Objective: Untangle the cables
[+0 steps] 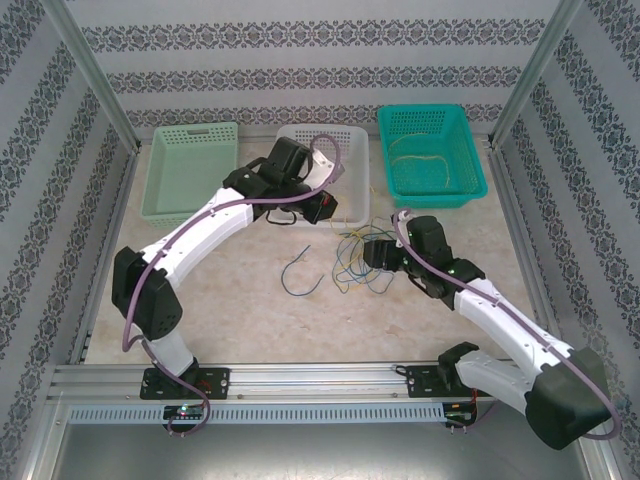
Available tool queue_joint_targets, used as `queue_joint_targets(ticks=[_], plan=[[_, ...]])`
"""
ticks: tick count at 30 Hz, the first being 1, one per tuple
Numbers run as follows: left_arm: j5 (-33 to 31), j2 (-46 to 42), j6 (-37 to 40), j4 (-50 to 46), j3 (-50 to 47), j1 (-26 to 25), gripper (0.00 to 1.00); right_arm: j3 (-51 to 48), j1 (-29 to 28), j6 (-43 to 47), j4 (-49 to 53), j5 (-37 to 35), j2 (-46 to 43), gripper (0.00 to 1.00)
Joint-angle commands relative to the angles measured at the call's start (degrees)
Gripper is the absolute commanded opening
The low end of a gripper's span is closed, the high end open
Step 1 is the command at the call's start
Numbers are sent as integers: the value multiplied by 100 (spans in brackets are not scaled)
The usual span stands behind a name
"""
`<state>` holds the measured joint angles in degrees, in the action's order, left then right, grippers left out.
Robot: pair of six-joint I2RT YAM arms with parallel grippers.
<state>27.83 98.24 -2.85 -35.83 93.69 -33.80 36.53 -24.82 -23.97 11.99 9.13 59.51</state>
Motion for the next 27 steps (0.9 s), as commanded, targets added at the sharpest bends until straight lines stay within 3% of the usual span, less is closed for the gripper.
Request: queue_joint_targets(ticks=[1,6,10,14,18,23,27], plan=[[361,-364,-383,139,74,117,0,-163,-85,165,-433,-223,440,70],[519,-501,-795,369,-117,223,0,-267,-76,35,-1143,-205,1185,69],[427,-673,-901,237,-119,351,0,-285,-47,-308,-1374,-72,1443,60],[316,-956,-810,110,-46,398,0,-357,-58,-285,-1176,-222,596,62],[271,-905,-717,33,107,395,0,-143,23,-225,-515,-443,-365,73],[399,-533,-790,277,428,405,0,400,503,-939,-173,395,-610,75],[546,-321,-910,424,635,397,0,835,717,-1729,-594,1072,-332,75]])
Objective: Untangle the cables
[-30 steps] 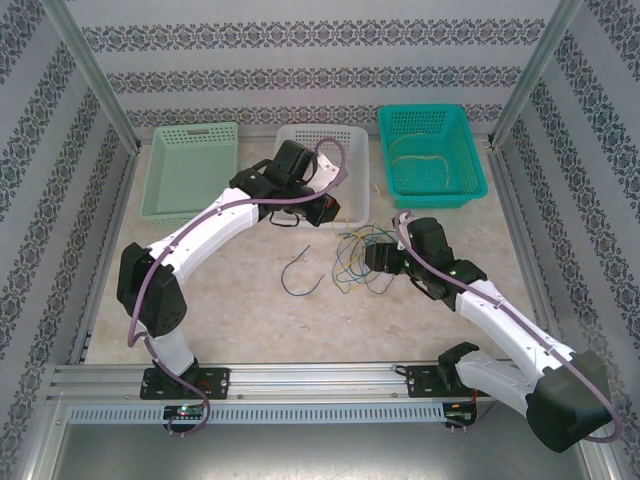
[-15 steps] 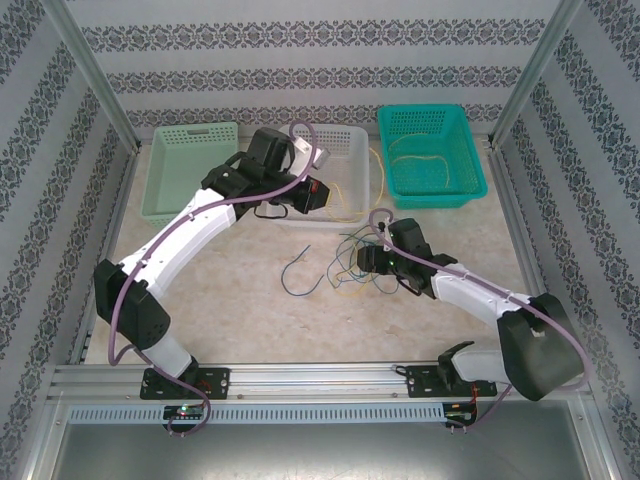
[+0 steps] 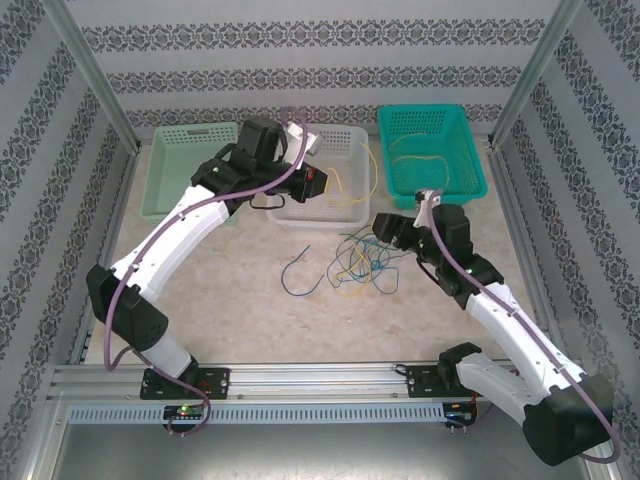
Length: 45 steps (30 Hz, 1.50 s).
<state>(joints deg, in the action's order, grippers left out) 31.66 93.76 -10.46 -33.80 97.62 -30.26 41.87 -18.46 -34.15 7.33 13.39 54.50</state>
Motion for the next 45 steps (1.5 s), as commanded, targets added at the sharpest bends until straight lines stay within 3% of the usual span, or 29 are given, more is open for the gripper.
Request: queue_joint_targets(ticks=[1,12,40,43,45], plan=[[133,147,-149,226,272,51,0,406,120,-894,-261,814,270,75],[164,216,-167,466,157,39,0,477,654,-2071,-1154,1517,756,73],[560,240,-149,683,-94,19,0,1279,785,-2260,-1688,1834,1854,64],[559,266,-131,658,-93,7,0,1344,782,-2384,-1854,1860,1936,58],[560,291,-65,614,-116,0,0,1413,785,-2486,-1987,1916,1978,49]])
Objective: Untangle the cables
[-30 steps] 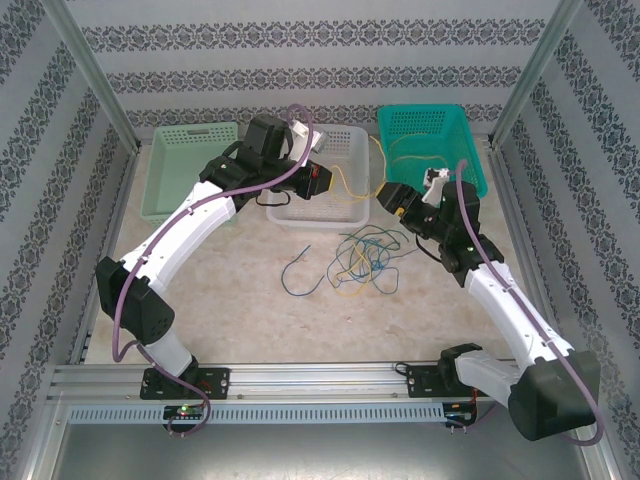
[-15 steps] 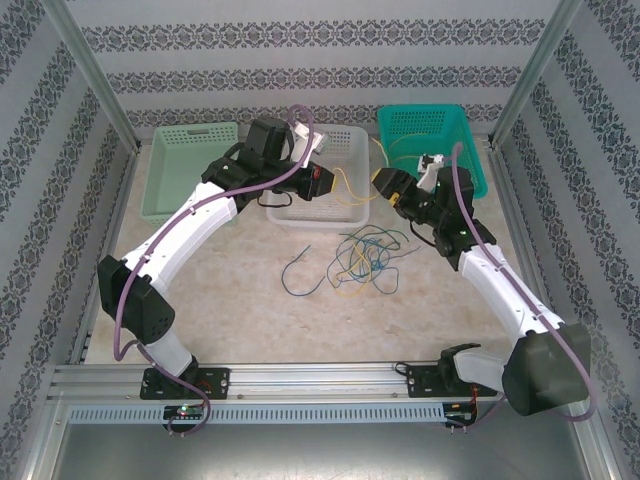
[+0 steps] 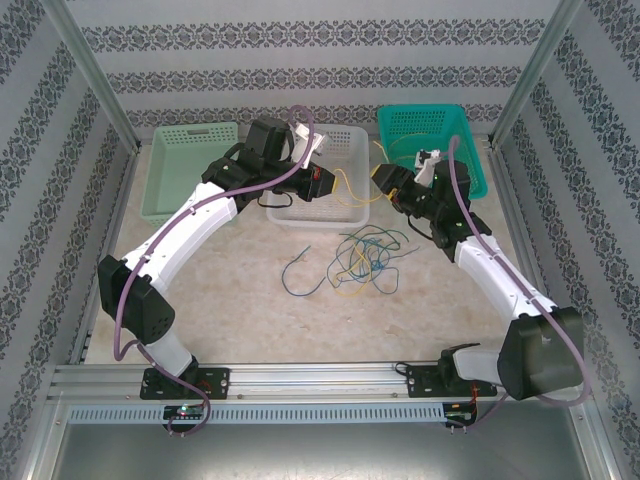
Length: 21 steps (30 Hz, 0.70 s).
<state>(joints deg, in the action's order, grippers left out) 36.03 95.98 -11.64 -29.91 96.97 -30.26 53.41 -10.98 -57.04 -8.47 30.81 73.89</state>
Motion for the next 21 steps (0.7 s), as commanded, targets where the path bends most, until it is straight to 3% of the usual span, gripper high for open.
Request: queue_joint_targets(ticks=[1,5,8,15,21], plan=[[111,90,100,199,-63,-3,0,332,35,-238,-431,224,67,44],[19,210,201,27,-46,-13,0,666,35,-280,-431,421,159,14],[-30,267,205,-41,-30,-15,0,1009,61,-72,-198,400,143,0],[-110,704,335,-814,354,-43,0,2377,150,936,896,313,269,0],[291,969,597,-1024,469,-304,0,3043,151,1446,1298,-107,471,0]])
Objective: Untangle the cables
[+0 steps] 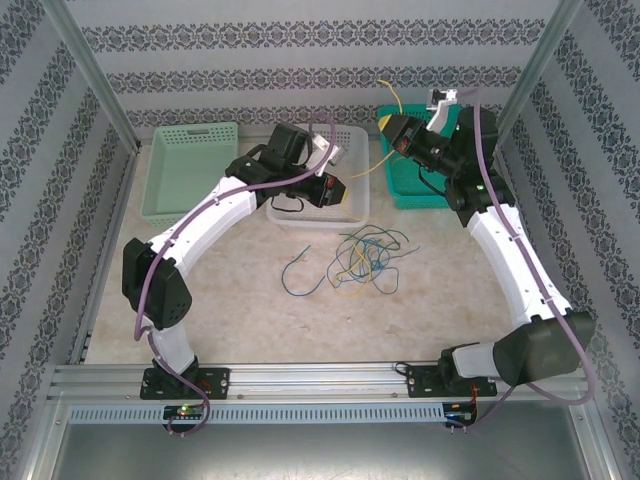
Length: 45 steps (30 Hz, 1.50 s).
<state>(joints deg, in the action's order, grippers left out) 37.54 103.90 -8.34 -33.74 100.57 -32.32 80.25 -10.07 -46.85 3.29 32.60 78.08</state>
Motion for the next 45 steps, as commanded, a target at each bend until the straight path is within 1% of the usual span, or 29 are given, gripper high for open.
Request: queue_joint_targets(ticks=[1,6,12,21,26,29,30,31,32,34,35,36,37,38,40,42,43,44,45], plan=[[258,231,330,-690,144,-169,0,434,58,465,128,-385,105,0],[717,447,632,-846,301,-562,0,614,-34,440,92,-630,408,0],[920,733,939,-1194,656,-898,0,558,-195,458,116,-851,605,0],[981,797,1201,-1291,822,-943,0,536,-119,616,323,-960,514,0],[1045,863,1242,-1282,928,-943,0,393,-219,528,261,-896,600,0],[743,906,1251,-1429,1067,-944,1,385,-285,590,264,-896,633,0],[550,892,1235,-1451,1088,-943,5,395,-264,615,275,-942,612,0],[312,848,1187,-1393,1058,-935,19,419,-228,654,293,-989,577,0],[53,770,1105,-1285,968,-928,27,467,-174,712,334,-1029,547,0],[-336,579,1000,-1017,782,-921,35,571,-74,830,436,-1088,473,0],[-558,479,943,-864,684,-921,41,620,-14,905,468,-1104,437,0],[-755,393,902,-744,622,-917,56,654,18,963,479,-1111,412,0],[-932,319,858,-601,547,-923,61,682,64,1017,495,-1120,375,0],[-1076,219,835,-456,481,-917,62,717,110,1058,512,-1148,343,0],[-1317,57,750,-151,327,-918,78,734,202,1073,543,-1189,280,0],[-1455,-162,685,202,91,-919,81,700,275,1018,533,-1284,194,0],[-1563,-278,623,436,-69,-918,86,669,303,995,517,-1370,143,0],[-1648,-388,591,623,-225,-919,100,652,312,985,504,-1477,94,0],[-1712,-476,573,760,-345,-917,100,646,336,994,506,-1597,70,0]])
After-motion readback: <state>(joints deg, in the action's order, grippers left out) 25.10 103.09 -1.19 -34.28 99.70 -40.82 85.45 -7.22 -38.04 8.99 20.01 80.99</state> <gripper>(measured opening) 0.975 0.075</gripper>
